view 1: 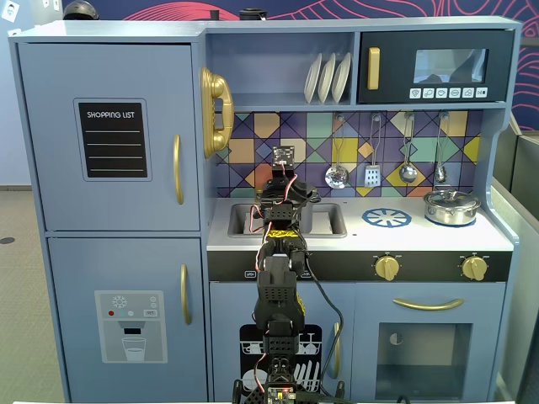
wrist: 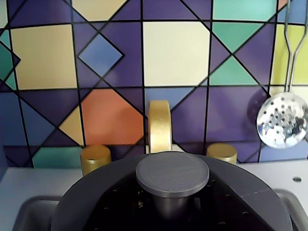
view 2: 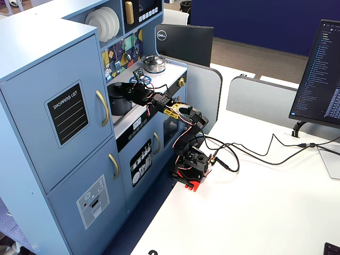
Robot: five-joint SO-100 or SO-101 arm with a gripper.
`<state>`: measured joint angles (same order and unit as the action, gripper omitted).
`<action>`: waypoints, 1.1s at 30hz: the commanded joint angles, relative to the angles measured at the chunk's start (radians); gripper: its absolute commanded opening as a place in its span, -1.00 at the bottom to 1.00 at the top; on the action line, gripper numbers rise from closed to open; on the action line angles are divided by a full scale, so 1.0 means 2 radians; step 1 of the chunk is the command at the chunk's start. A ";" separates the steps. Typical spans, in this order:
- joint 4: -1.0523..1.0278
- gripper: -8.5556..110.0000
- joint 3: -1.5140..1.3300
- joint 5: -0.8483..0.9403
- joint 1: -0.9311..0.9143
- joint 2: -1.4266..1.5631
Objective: Pick up the lid from the counter and put it on the gray recipient
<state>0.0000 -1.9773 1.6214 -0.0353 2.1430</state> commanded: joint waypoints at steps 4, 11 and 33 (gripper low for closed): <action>0.033 -0.86 0.005 -0.009 -0.005 -0.009; 0.046 -0.86 0.002 -0.012 -0.010 -0.026; -0.117 -0.38 0.016 -0.012 -0.016 0.110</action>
<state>-0.1243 -2.0203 1.6030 -0.0782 2.2059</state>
